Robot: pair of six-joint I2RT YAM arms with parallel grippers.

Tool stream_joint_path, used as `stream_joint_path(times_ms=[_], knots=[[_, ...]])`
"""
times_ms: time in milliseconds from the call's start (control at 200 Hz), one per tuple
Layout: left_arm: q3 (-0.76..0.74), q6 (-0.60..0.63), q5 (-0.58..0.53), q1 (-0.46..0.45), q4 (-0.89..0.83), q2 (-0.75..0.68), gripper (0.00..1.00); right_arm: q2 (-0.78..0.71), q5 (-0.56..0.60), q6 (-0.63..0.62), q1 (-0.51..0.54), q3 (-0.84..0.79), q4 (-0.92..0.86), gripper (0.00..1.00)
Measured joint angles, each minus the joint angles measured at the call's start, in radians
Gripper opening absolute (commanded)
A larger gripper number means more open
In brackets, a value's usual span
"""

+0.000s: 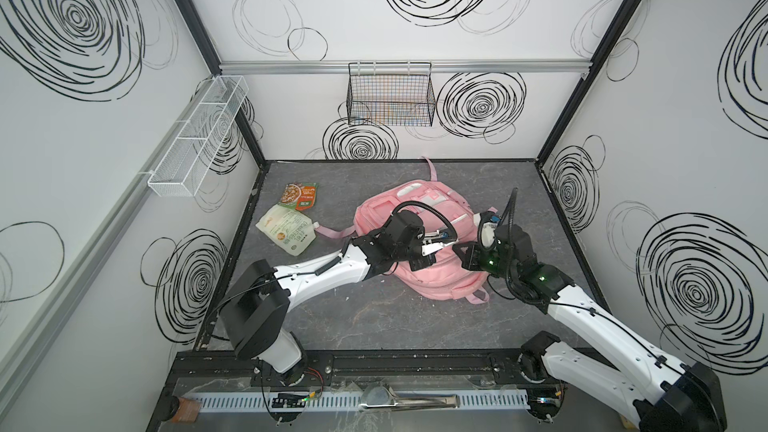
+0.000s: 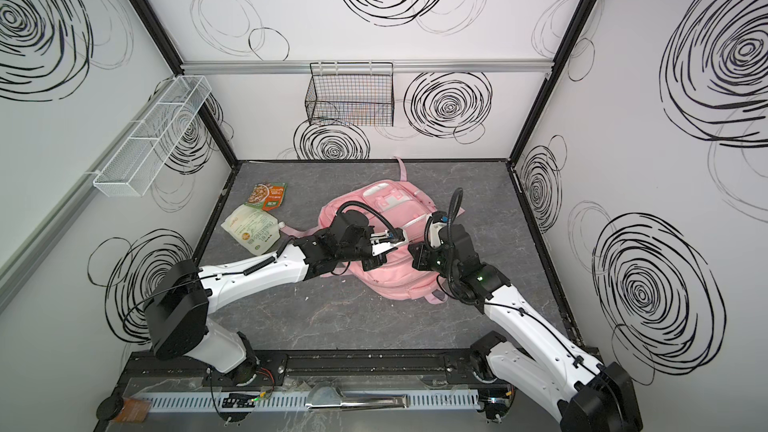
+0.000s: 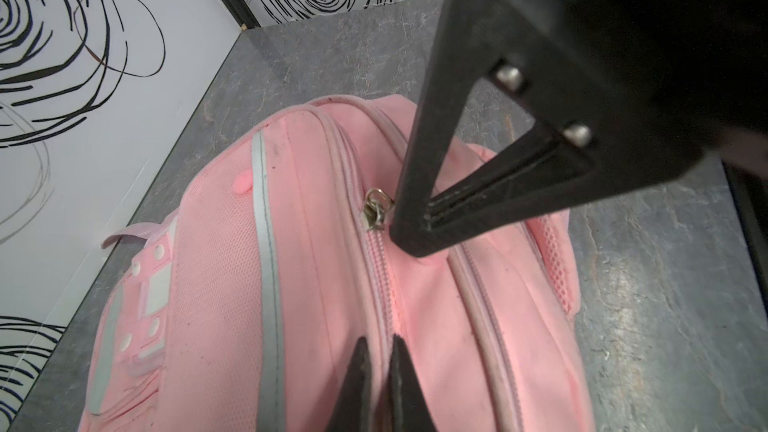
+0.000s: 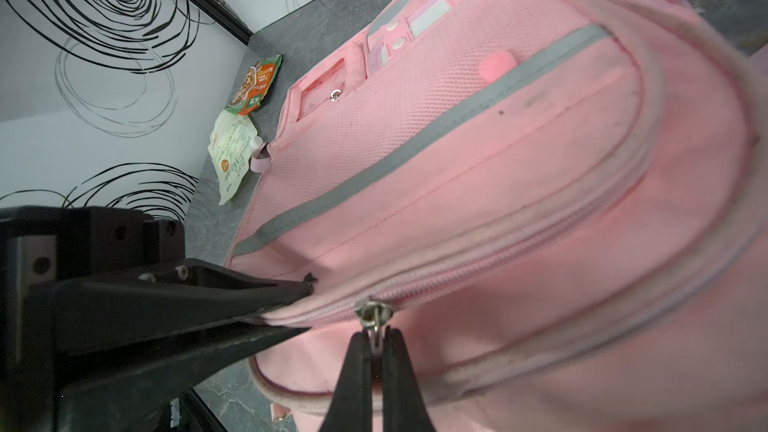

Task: Pack the student bag
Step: 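Drag the zipper pull over the bag top toward the left gripper with right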

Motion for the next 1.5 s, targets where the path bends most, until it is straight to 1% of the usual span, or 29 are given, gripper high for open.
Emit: stream_joint_path(times_ms=[110, 215, 290, 365, 380, 420, 440, 460, 490, 545, 630, 710, 871, 1026, 1071, 1101, 1156, 1206, 1316, 1326, 1331, 1441, 1501], knots=[[-0.038, 0.001, 0.031, 0.019, 0.036, -0.026, 0.00, -0.001, -0.069, -0.042, -0.114, 0.000, -0.006, 0.00], [-0.073, 0.006, 0.085, 0.052, 0.041, -0.067, 0.00, 0.002, -0.134, -0.080, -0.223, 0.000, -0.011, 0.00], [-0.092, 0.011, 0.124, 0.079, 0.039, -0.093, 0.00, 0.004, -0.172, -0.103, -0.266, 0.000, -0.011, 0.00], [-0.111, 0.020, 0.161, 0.109, 0.031, -0.122, 0.00, 0.007, -0.208, -0.116, -0.278, 0.000, -0.009, 0.00], [-0.116, 0.025, 0.167, 0.115, 0.027, -0.128, 0.02, 0.008, -0.215, -0.117, -0.278, 0.000, -0.007, 0.00], [-0.124, 0.032, 0.178, 0.126, 0.018, -0.142, 0.28, 0.011, -0.237, -0.117, -0.276, 0.000, -0.003, 0.00], [-0.126, 0.039, 0.182, 0.129, 0.014, -0.148, 0.38, 0.011, -0.243, -0.116, -0.271, 0.000, -0.001, 0.00], [-0.128, 0.039, 0.180, 0.132, 0.005, -0.154, 0.44, 0.013, -0.244, -0.115, -0.264, 0.000, 0.003, 0.00], [-0.130, 0.039, 0.171, 0.137, -0.012, -0.166, 0.46, 0.014, -0.236, -0.113, -0.251, 0.000, 0.010, 0.00], [-0.132, 0.039, 0.156, 0.149, -0.032, -0.185, 0.53, 0.015, -0.212, -0.103, -0.210, 0.000, 0.012, 0.00], [-0.131, 0.031, 0.128, 0.143, -0.047, -0.200, 0.53, 0.015, -0.164, -0.078, -0.138, 0.000, 0.035, 0.00], [-0.122, 0.021, 0.093, 0.110, -0.048, -0.195, 0.54, 0.015, -0.146, -0.042, -0.087, -0.006, 0.061, 0.00], [-0.071, -0.013, 0.052, 0.034, -0.014, -0.135, 0.53, 0.014, -0.119, 0.016, -0.015, -0.028, 0.101, 0.00], [-0.044, -0.035, 0.011, 0.023, 0.016, -0.071, 0.49, 0.014, -0.103, 0.042, 0.031, -0.029, 0.111, 0.00], [-0.042, -0.037, 0.000, 0.023, 0.019, -0.058, 0.43, 0.014, -0.098, 0.043, 0.040, -0.029, 0.111, 0.00], [-0.038, -0.037, -0.007, 0.023, 0.018, -0.049, 0.38, 0.014, -0.095, 0.045, 0.046, -0.029, 0.111, 0.00], [-0.030, -0.036, -0.021, 0.023, 0.016, -0.034, 0.33, 0.014, -0.088, 0.045, 0.052, -0.029, 0.110, 0.00], [-0.024, -0.034, -0.027, 0.023, 0.014, -0.024, 0.25, 0.014, -0.076, 0.045, 0.055, -0.029, 0.108, 0.00], [-0.020, -0.030, -0.034, 0.018, 0.012, -0.021, 0.05, 0.012, -0.045, 0.035, 0.053, -0.029, 0.097, 0.00], [-0.020, -0.024, -0.034, 0.018, 0.012, -0.021, 0.01, 0.012, -0.044, 0.033, 0.051, -0.029, 0.095, 0.00], [-0.020, -0.018, -0.032, 0.018, 0.012, -0.021, 0.00, 0.012, -0.043, 0.033, 0.050, -0.029, 0.095, 0.00], [-0.022, -0.014, -0.032, 0.018, 0.013, -0.023, 0.00, 0.011, -0.038, 0.005, 0.009, -0.029, 0.082, 0.00], [-0.037, -0.011, -0.025, 0.021, 0.026, -0.031, 0.00, 0.014, -0.068, -0.013, -0.038, -0.029, 0.078, 0.00]])
